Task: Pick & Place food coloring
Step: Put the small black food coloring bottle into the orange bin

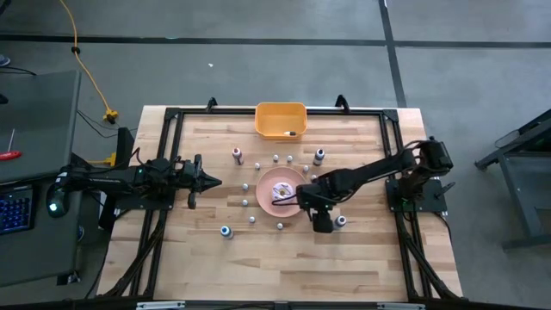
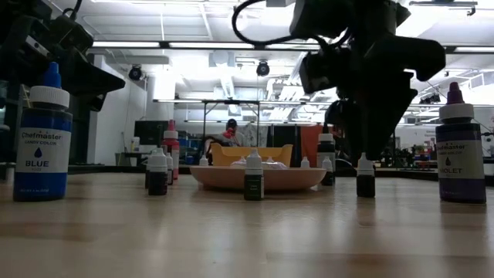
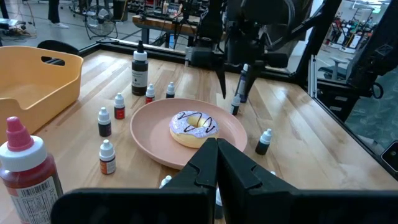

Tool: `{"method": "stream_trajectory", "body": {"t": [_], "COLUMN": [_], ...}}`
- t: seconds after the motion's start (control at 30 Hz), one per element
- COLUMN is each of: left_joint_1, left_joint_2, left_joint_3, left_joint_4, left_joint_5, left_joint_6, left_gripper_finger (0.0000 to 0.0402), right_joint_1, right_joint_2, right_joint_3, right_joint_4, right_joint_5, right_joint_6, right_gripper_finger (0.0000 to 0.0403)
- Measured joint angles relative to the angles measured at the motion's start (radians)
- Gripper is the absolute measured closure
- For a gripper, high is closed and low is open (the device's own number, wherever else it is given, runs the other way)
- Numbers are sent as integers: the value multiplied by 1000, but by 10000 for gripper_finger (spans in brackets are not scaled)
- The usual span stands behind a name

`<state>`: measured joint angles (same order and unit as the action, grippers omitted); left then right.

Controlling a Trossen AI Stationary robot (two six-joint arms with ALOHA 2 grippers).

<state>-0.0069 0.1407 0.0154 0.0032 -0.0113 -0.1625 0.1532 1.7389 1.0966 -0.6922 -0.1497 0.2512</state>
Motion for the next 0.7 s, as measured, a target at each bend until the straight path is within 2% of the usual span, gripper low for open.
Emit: {"method": "stream_trajectory", "body": {"t": [0.4, 0.7], "left_joint_1": [0, 0], "left_joint_2": [0, 0], "left_joint_3": [0, 0], "left_joint_4": [0, 0], "left_joint_5": [-1, -2], "left_joint_6": [0, 0], "left_gripper_finger": [401, 401], "right_joint_1": [0, 0], "right_joint_2": [17, 17], "right_joint_3": [0, 0], "right_joint_4": [22, 21], "right_joint_5": [-3, -5], "right_joint_6": [22, 55], "right_gripper_finger": [209, 255]}}
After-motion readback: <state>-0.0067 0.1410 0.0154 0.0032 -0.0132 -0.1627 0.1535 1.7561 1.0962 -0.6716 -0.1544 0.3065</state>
